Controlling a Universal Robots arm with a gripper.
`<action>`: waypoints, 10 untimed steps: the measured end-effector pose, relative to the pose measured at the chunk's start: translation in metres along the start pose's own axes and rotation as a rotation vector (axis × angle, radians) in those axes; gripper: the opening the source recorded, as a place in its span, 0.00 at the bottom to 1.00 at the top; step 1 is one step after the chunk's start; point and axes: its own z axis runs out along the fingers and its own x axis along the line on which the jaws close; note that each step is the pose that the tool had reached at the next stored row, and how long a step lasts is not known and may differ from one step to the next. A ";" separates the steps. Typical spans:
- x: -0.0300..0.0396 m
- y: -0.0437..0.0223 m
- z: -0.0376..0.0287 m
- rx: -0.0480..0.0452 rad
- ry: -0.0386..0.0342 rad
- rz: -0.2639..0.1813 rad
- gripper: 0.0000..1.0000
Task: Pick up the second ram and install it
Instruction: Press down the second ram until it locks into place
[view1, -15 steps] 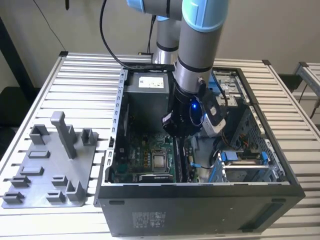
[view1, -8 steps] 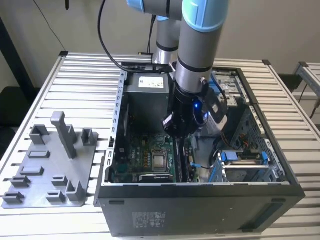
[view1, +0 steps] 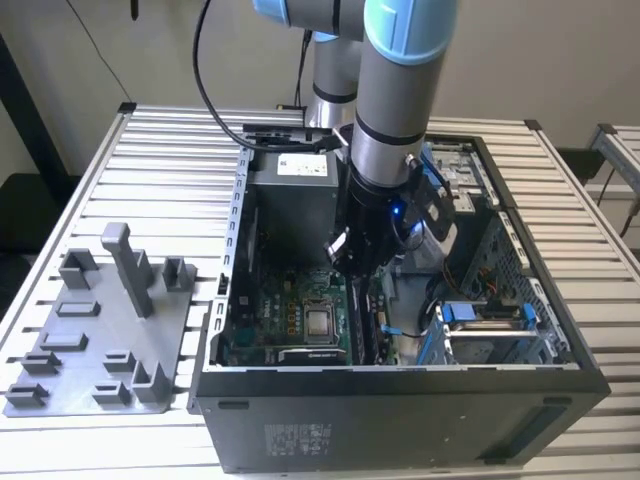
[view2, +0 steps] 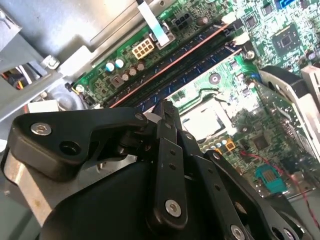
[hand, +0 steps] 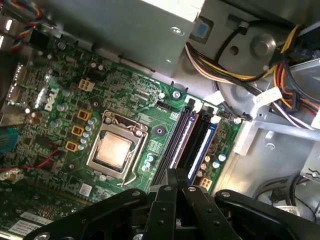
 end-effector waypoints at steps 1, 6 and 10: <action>0.0000 0.0000 0.0000 -0.0002 0.0000 -0.008 0.11; 0.0002 0.0001 0.0000 -0.0017 -0.0001 -0.072 0.11; 0.0007 0.0003 0.0000 -0.0024 -0.0001 -0.112 0.11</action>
